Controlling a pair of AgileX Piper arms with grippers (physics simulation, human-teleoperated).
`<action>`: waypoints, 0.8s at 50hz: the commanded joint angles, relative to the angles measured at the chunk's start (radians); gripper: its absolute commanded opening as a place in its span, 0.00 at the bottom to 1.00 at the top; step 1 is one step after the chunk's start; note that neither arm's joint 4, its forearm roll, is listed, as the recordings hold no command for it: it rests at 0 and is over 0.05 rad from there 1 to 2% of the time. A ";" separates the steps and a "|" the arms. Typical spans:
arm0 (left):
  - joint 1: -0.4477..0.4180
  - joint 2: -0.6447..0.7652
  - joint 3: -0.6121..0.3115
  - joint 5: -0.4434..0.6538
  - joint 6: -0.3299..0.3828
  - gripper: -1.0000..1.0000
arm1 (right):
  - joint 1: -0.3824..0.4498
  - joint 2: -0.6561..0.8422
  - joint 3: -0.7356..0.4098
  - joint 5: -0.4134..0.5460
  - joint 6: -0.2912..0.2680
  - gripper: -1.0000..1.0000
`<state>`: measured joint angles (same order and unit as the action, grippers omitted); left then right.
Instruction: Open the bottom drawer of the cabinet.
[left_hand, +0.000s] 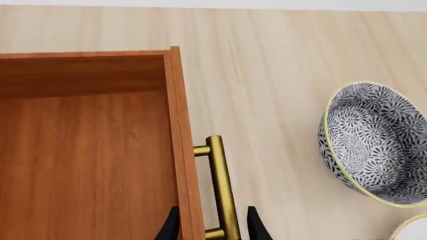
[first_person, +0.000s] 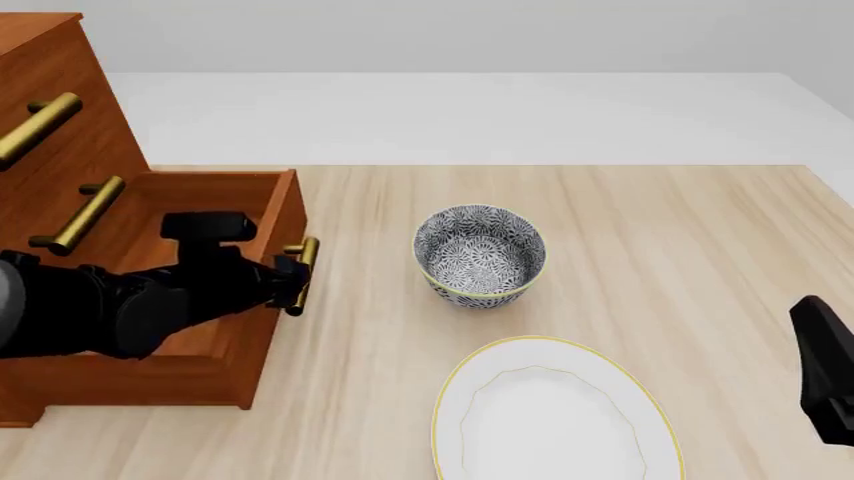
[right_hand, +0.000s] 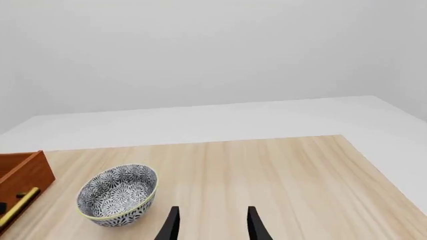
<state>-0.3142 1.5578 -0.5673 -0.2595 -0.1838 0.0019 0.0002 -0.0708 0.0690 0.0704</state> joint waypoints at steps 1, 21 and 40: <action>-0.048 -0.086 -0.027 0.058 -0.051 1.00 | 0.002 0.000 0.001 -0.003 0.001 1.00; -0.033 -0.383 -0.093 0.327 0.013 1.00 | 0.025 0.000 -0.024 0.012 0.001 1.00; -0.028 -0.679 -0.115 0.510 0.041 1.00 | 0.050 0.000 -0.086 0.044 -0.005 1.00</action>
<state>-0.3424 1.0259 -0.6720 0.1651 -0.1519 0.0390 0.0002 -0.1214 0.0937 0.0694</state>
